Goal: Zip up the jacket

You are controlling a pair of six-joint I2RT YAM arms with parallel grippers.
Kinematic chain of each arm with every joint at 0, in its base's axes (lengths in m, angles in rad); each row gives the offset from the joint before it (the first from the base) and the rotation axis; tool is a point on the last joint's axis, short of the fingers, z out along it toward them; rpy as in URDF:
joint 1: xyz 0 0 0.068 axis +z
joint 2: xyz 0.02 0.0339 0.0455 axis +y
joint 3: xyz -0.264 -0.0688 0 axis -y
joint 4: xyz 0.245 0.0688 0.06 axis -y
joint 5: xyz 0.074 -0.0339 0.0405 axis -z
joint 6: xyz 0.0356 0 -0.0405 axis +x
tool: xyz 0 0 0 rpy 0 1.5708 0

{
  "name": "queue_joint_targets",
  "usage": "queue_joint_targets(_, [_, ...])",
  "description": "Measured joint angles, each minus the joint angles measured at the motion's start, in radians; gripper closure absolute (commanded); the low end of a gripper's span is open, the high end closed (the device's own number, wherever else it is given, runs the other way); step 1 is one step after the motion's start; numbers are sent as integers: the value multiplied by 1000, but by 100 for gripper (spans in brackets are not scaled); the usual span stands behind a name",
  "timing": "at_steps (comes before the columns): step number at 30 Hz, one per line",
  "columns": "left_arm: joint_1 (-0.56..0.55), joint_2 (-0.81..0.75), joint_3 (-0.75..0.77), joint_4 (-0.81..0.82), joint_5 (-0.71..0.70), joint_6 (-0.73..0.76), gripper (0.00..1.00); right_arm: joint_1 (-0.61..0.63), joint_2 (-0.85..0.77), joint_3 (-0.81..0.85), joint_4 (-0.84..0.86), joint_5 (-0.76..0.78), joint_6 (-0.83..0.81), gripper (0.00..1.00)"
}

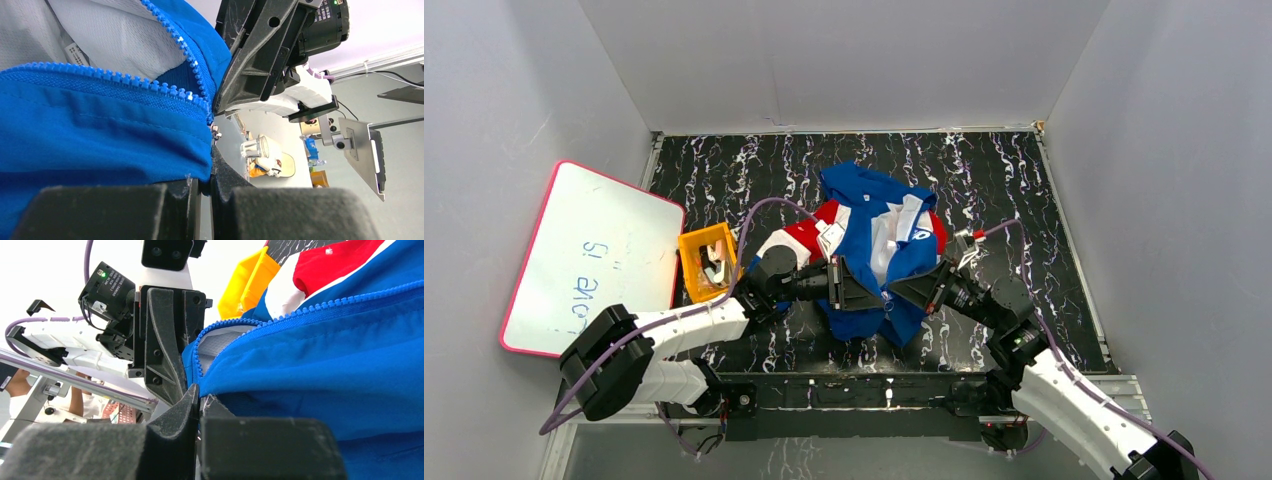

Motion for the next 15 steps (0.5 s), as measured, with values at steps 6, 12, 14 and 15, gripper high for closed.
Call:
queue_joint_targets(6, [-10, 1, -12, 8, 24, -9, 100, -4, -31, 0, -27, 22, 5, 66])
queue_joint_targets(12, [-15, 23, -19, 39, 48, -35, 100, -7, -85, 2, -122, 38, -7, 45])
queue_joint_targets(14, [-16, 29, -21, 51, 53, -44, 100, -7, -109, 9, -178, 44, -22, 42])
queue_joint_targets(15, [-16, 30, -23, 54, 55, -47, 100, -7, -119, 13, -201, 46, -27, 41])
